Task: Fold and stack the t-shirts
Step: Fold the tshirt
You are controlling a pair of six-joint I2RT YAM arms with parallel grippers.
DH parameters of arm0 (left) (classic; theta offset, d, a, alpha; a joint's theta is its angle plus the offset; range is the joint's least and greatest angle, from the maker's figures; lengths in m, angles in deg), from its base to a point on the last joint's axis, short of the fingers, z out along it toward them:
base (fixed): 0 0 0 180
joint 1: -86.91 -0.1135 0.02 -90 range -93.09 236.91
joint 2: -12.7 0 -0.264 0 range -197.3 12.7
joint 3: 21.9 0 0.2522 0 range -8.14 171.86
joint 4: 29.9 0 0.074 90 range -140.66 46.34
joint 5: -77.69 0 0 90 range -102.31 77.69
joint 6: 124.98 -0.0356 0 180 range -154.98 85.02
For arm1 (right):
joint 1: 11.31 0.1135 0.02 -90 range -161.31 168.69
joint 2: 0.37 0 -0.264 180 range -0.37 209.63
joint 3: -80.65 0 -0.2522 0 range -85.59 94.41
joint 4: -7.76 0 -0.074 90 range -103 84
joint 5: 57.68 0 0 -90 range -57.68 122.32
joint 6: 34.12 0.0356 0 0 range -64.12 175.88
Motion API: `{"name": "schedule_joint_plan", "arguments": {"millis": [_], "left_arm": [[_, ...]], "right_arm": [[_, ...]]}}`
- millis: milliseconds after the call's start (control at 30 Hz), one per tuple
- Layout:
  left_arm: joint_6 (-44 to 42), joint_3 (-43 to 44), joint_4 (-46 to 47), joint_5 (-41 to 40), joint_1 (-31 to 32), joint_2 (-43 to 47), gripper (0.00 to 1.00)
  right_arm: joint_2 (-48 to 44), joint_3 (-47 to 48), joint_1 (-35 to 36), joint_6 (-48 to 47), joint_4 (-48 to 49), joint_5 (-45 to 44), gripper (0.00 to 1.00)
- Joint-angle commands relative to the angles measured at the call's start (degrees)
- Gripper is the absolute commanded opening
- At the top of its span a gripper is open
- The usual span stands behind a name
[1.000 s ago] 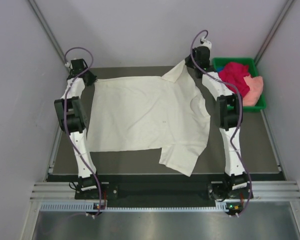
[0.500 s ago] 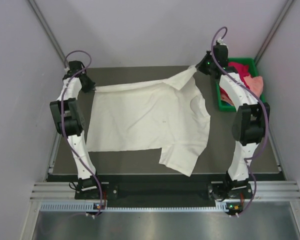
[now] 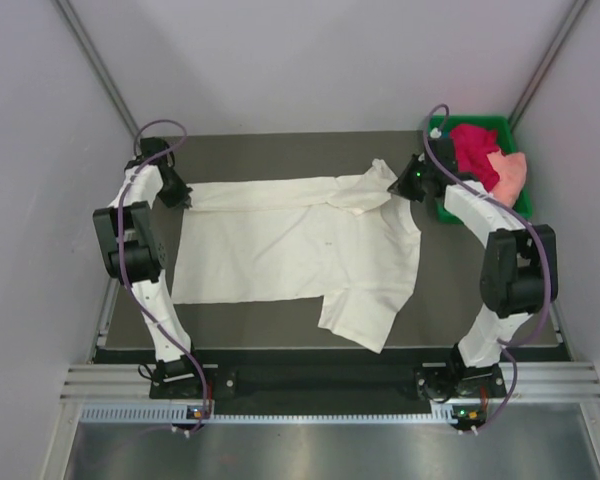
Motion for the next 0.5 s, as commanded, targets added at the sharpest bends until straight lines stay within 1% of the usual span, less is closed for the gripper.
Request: {"name": "schedule_joint_plan", "arguments": {"millis": [0,133,167,467], "left_arm": [[-1.4,-2.34,-1.23,-1.23,-0.4,1.13,0.0],[-1.57,-2.53,-1.13,-1.49,-0.4,0.52,0.0],[-1.66,-2.26,-1.75,-3.32,-0.49,0.34,0.0],[-2.63,-0.24,-3.42,-5.8,-0.49,-0.1,0.0]], "right_arm": [[-4.73,-1.27,-0.34,0.71,2.43,2.43,0.0],[-5.78,-3.04,-0.25,1.5,2.87,4.54,0.0],[-6.31,-3.21,-0.34,1.59,2.69,4.72,0.0],[-8.51,-3.12,-0.69,2.03,1.46,5.51,0.0]]}}
